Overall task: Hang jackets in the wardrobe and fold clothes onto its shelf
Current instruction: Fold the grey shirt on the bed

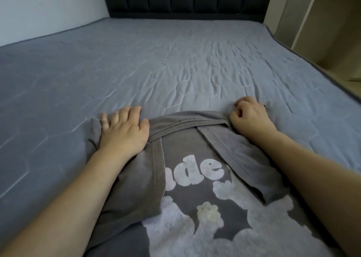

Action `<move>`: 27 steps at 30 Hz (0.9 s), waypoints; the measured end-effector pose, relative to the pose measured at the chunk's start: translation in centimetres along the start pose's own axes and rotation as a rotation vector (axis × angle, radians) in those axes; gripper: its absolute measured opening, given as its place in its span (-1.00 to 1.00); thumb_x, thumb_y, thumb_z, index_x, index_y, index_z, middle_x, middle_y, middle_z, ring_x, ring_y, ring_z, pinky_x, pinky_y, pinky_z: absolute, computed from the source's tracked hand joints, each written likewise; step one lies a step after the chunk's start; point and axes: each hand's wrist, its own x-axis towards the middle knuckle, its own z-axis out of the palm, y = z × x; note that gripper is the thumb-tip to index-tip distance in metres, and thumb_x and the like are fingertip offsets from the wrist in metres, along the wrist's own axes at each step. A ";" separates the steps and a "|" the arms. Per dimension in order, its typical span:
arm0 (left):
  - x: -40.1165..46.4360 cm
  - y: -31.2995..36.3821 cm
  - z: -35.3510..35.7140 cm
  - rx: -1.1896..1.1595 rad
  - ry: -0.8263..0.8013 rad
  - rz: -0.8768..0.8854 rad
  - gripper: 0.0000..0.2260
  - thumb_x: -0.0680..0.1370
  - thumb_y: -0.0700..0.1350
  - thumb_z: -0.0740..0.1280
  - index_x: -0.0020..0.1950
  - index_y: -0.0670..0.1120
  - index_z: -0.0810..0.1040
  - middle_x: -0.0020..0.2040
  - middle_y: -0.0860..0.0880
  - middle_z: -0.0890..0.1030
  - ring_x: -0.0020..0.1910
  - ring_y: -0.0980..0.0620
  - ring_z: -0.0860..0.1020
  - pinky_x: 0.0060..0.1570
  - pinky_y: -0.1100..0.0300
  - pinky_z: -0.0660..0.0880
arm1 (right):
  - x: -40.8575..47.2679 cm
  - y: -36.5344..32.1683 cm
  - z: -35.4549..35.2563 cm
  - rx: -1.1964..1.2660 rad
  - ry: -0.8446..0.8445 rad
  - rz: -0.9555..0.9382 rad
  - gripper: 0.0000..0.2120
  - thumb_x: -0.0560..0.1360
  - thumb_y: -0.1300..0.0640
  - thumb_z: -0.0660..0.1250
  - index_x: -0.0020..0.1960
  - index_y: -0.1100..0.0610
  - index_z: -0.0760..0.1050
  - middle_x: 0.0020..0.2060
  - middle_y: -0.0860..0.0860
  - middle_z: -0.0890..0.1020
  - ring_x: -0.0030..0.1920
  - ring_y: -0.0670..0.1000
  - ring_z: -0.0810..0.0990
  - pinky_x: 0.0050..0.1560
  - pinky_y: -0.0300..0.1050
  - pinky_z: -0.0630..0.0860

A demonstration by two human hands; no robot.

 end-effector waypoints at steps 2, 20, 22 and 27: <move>-0.3 -0.5 0.4 0.107 -0.049 -0.029 -0.49 0.60 0.19 -0.15 0.55 0.12 0.07 0.57 0.01 0.08 0.55 -0.03 -0.02 0.46 -0.20 -0.26 | -0.4 0.6 -0.2 -0.130 -0.183 0.046 -0.69 0.55 -0.01 0.13 0.21 0.13 0.38 0.38 0.11 0.31 0.46 0.16 0.16 0.49 0.10 -0.09; -9.6 -5.8 -3.5 0.090 -0.320 -0.185 -0.36 0.55 0.37 -0.18 0.58 0.15 -0.17 0.59 0.01 -0.27 0.55 0.00 -0.28 0.47 -0.07 -0.31 | -11.7 2.5 -8.4 -0.217 -0.446 0.290 -0.21 0.48 -0.43 -0.17 0.58 -0.05 -0.16 0.57 0.00 -0.02 0.55 0.01 -0.06 0.51 0.07 -0.17; -11.4 -5.5 -4.4 0.080 -0.346 -0.197 -0.38 0.57 0.34 -0.18 0.59 0.14 -0.15 0.59 0.01 -0.24 0.55 -0.01 -0.26 0.48 -0.08 -0.30 | -14.3 2.0 -9.5 -0.248 -0.378 0.270 -0.23 0.50 -0.40 -0.18 0.58 -0.01 -0.11 0.56 0.02 0.04 0.55 0.04 0.00 0.51 0.10 -0.12; -17.2 -2.4 -6.6 0.169 -0.369 -0.165 -0.42 0.61 0.23 -0.18 0.60 0.06 -0.12 0.60 -0.01 -0.19 0.56 -0.06 -0.23 0.45 -0.18 -0.32 | -20.4 0.6 -11.6 -0.369 -0.302 0.221 -0.32 0.55 -0.31 -0.19 0.58 -0.02 -0.11 0.56 0.04 0.03 0.53 0.10 0.00 0.49 0.20 -0.10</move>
